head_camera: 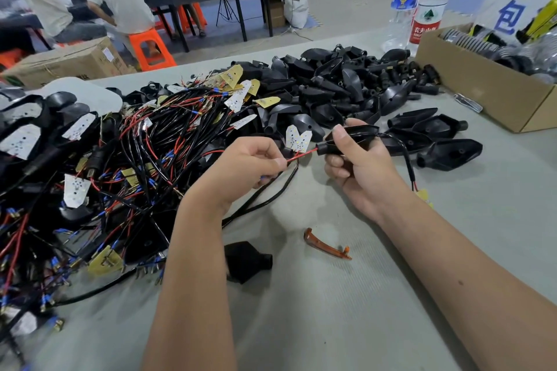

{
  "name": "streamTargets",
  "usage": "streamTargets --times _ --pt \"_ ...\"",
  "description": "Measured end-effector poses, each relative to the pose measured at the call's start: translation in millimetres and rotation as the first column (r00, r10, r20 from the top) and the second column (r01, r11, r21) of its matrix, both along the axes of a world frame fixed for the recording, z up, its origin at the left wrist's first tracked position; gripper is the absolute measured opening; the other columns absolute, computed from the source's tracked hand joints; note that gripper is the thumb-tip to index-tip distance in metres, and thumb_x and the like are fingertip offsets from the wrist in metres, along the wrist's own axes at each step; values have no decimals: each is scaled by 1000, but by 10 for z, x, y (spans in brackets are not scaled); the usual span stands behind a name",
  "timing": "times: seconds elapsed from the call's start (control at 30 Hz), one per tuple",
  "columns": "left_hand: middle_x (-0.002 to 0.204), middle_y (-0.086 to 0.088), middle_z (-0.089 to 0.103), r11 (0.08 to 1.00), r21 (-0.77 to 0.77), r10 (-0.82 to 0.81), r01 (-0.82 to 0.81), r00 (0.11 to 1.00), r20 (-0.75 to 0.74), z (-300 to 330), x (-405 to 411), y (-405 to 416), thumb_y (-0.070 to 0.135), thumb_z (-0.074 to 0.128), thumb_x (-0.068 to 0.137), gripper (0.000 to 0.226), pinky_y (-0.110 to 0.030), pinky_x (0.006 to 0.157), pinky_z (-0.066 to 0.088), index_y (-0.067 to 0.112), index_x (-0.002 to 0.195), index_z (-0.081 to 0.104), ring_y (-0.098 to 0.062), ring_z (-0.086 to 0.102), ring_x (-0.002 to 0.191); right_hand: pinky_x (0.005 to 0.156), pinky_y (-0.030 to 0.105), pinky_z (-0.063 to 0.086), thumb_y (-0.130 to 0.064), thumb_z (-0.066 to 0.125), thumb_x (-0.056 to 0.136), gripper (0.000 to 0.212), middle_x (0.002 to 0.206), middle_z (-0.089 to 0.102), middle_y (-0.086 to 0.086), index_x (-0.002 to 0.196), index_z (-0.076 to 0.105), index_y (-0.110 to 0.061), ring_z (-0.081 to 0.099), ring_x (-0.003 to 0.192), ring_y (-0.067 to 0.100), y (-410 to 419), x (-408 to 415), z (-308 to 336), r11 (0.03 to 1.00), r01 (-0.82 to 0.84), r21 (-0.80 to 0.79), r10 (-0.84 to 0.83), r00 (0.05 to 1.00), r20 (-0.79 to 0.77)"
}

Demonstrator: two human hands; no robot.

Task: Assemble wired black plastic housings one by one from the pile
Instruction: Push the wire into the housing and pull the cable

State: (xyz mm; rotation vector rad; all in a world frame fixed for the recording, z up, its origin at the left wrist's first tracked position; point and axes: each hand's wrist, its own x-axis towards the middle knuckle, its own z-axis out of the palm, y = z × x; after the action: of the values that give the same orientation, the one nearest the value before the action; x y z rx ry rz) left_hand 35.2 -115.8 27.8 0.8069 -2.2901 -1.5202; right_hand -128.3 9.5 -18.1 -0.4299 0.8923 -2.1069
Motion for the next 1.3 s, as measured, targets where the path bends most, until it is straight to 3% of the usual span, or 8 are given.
streamTargets --times 0.2,0.3,0.43,0.57,0.73,0.9,1.07,1.3 --pt "64 -7 60 969 120 -235 214 950 204 24 23 133 -5 61 95 20 -23 58 42 5 79 64 -14 51 56 39 17 29 -28 73 85 28 70 49 -4 92 49 -17 40 50 8 2 -71 -12 998 63 -9 -62 997 49" --pt "63 -6 59 987 101 -144 125 968 204 107 205 16 -3 63 95 19 -19 53 40 5 78 62 -13 50 53 38 17 29 -29 70 93 32 72 42 -1 86 43 -15 39 50 8 13 -124 9 991 133 30 -136 978 161" --pt "61 -2 60 999 11 27 -32 964 265 216 577 -214 4 69 94 20 -21 54 43 10 75 66 -13 54 58 40 18 29 -25 65 100 25 80 45 1 107 44 -14 39 51 9 29 -195 5 988 153 -1 -147 955 259" --pt "57 6 63 982 -169 148 -87 908 392 242 568 -224 9 74 92 16 -22 52 46 13 76 73 -6 56 52 42 19 28 -20 65 101 20 76 49 -1 97 46 -16 40 53 11 15 -140 -6 991 122 49 -126 988 94" --pt "50 17 56 941 -323 157 -101 976 152 185 -17 37 34 78 89 15 -23 56 41 21 84 74 0 50 50 44 20 29 -19 66 99 21 92 52 10 104 47 -12 42 56 12 31 -54 -3 994 2 105 7 996 -88" --pt "70 -10 72 993 -61 101 -101 995 -9 -91 -363 235 3 69 94 9 -29 60 53 5 86 73 -19 64 61 43 19 28 -19 67 95 33 86 58 11 118 45 -14 38 52 11 33 -55 22 995 -6 99 15 996 -91" --pt "77 -6 76 994 -47 102 -102 995 -2 -195 -321 165 15 79 88 6 -27 63 54 17 89 74 -16 69 67 42 18 31 -23 73 85 41 84 64 9 116 46 -15 40 52 11 44 -75 8 994 -97 58 102 991 -85" --pt "78 -19 76 992 47 120 -116 990 -76 -224 -281 146 -4 78 85 11 -35 71 61 2 92 73 -22 69 65 43 19 33 -18 73 89 36 75 62 -1 112 46 -18 43 53 11 28 -81 -25 994 -65 84 73 993 -94"
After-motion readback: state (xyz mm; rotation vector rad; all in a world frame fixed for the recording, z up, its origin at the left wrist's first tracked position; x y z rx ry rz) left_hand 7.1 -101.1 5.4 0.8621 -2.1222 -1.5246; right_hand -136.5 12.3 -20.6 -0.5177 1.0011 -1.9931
